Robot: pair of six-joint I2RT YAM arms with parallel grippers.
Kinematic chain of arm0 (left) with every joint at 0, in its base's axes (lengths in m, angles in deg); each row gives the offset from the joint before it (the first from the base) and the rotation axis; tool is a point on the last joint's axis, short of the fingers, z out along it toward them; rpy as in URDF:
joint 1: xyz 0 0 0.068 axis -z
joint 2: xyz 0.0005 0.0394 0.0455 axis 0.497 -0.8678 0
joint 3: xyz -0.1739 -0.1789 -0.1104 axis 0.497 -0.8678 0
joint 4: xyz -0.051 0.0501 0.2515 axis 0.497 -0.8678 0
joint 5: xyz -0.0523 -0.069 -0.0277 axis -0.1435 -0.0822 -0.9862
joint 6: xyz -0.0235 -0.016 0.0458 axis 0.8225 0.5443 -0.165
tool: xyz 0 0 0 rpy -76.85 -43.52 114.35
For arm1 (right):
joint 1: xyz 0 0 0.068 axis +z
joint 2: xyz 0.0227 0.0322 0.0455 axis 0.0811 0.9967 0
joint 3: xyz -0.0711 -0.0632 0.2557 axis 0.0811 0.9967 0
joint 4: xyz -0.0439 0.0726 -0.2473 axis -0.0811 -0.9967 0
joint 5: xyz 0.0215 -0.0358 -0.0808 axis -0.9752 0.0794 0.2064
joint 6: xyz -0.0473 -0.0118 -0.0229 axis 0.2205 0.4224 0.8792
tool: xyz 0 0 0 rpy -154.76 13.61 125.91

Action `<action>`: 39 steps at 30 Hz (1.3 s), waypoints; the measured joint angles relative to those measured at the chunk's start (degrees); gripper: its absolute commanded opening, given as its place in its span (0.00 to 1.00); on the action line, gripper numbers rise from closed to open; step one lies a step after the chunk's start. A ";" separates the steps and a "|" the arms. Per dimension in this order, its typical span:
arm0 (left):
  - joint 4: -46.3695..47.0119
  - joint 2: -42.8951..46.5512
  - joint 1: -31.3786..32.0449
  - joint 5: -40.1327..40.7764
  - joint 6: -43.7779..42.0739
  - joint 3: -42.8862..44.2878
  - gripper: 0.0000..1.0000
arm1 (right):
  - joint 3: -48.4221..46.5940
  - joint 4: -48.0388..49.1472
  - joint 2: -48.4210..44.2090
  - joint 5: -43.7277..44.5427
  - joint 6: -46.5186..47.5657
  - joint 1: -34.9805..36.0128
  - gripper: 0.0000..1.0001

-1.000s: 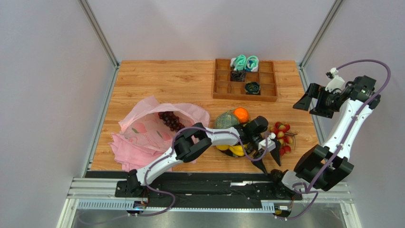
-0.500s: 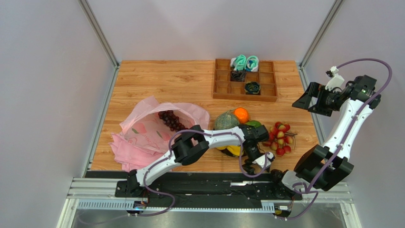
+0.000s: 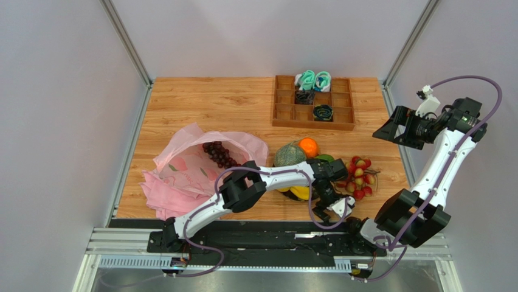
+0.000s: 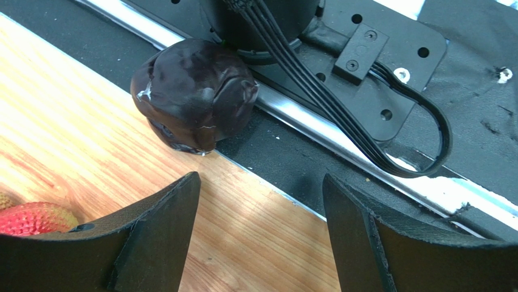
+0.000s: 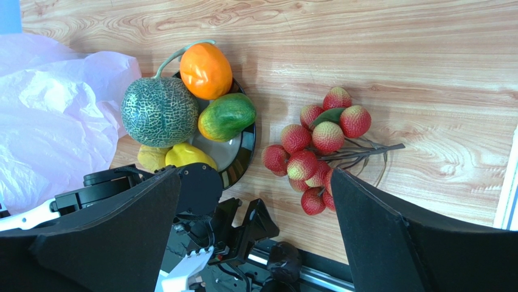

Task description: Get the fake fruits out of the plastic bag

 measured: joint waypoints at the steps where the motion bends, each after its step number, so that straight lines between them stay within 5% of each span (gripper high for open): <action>1: 0.13 0.00 0.02 0.17 0.04 0.00 0.86 | 0.00 0.02 -0.11 -0.02 0.00 0.00 0.99; 12: -7.74 -0.02 -0.50 -3.82 -11.30 5.84 0.90 | 2.54 0.00 -0.90 -0.39 -0.22 0.00 0.99; 26: 1.25 -3.74 -0.46 -20.13 4.44 11.54 0.92 | 2.78 -0.02 -0.94 -0.37 0.22 0.00 0.99; 30: 20.63 -7.37 -0.22 -24.28 26.49 9.92 0.95 | 2.80 -0.02 -0.94 -0.37 0.22 0.00 0.99; 36: 77.94 -15.28 -0.39 -28.35 80.67 6.95 0.95 | 2.80 -0.02 -1.07 -0.48 0.26 0.00 0.99; 39: 95.93 -16.57 -0.35 -29.64 97.26 7.45 0.95 | 2.80 0.00 -1.14 -0.90 0.26 0.00 0.99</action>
